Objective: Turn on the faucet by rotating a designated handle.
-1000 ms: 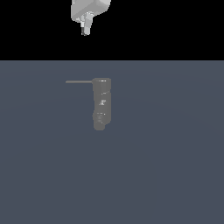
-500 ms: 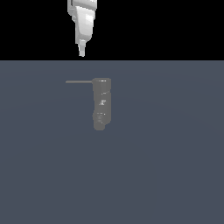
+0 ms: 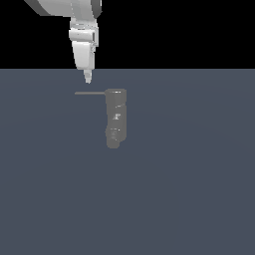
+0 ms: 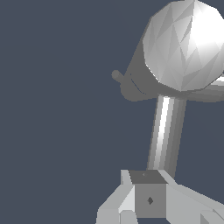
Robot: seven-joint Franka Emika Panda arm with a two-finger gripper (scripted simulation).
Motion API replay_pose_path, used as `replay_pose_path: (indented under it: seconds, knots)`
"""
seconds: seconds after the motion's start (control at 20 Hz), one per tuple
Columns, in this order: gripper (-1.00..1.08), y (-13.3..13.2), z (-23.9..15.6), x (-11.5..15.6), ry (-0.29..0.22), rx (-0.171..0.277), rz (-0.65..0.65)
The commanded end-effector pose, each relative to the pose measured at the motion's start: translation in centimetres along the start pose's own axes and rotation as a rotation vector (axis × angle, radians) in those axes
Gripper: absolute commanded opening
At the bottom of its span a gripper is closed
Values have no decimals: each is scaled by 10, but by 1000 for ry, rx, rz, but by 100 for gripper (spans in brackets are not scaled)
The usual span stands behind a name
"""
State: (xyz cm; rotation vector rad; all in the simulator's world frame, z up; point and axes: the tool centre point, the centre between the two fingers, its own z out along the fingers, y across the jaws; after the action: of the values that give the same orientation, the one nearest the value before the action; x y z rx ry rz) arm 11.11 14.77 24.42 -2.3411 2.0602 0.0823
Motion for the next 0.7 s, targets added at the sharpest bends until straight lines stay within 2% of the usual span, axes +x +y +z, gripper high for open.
replay_pose_path:
  seconds: [0.0,0.65]
  knots:
    - [-100,-8,13,-5,16,6,43]
    - [-100,-23,43,-19,53,22,132]
